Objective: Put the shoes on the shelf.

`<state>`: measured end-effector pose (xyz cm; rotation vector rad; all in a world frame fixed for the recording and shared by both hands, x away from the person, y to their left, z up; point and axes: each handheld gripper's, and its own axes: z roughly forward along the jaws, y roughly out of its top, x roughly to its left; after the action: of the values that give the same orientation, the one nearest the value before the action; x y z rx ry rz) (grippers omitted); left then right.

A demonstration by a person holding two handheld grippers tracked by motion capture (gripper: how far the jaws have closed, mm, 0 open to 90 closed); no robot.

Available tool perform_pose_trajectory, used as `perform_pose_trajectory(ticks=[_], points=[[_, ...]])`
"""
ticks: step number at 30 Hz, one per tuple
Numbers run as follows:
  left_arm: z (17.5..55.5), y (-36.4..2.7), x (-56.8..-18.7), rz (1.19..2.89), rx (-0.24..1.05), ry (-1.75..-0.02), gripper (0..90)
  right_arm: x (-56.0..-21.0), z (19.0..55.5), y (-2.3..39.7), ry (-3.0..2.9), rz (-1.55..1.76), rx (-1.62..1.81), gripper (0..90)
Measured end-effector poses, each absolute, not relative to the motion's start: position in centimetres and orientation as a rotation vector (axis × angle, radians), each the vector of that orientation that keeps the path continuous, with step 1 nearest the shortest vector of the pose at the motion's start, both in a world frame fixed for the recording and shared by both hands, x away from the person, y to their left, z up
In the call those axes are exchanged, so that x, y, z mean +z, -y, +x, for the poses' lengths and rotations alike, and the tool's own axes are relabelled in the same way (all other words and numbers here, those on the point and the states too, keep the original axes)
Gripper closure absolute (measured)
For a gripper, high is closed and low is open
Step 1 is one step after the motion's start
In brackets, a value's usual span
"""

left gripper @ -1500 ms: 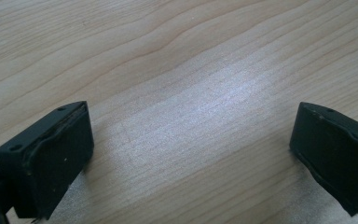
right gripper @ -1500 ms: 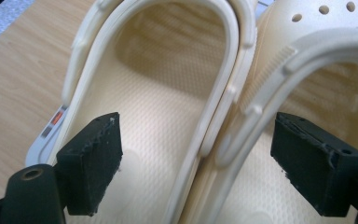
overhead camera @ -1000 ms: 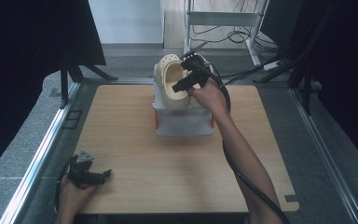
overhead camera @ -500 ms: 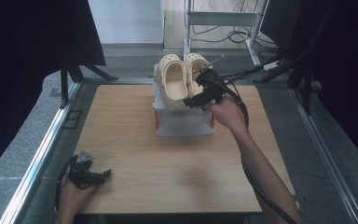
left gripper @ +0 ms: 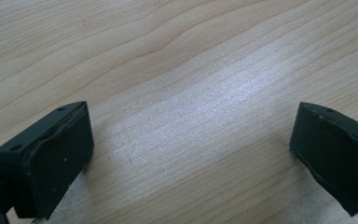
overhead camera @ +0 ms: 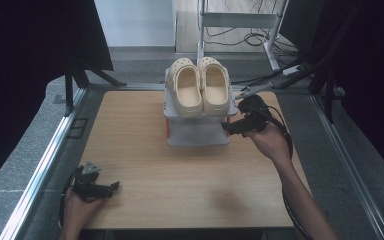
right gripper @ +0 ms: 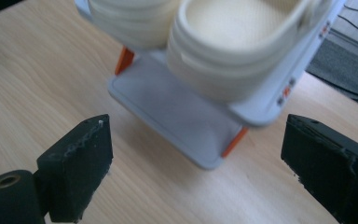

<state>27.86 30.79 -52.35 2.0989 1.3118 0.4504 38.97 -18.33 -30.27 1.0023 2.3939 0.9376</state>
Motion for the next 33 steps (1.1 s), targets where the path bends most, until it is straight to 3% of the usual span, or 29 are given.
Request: perform_pose_trajectory(ticks=[11, 33], points=[[27.8, -30.7, -52.4, 2.093, 0.454, -1.323, 0.0, -34.0, 36.9, 23.1, -2.317, 0.985, 0.944, 0.0], [27.8, -30.5, -52.3, 2.09, 0.458, -1.332, 0.0, -42.3, 33.5, 28.4, -2.275, 1.099, 1.002, 0.0]])
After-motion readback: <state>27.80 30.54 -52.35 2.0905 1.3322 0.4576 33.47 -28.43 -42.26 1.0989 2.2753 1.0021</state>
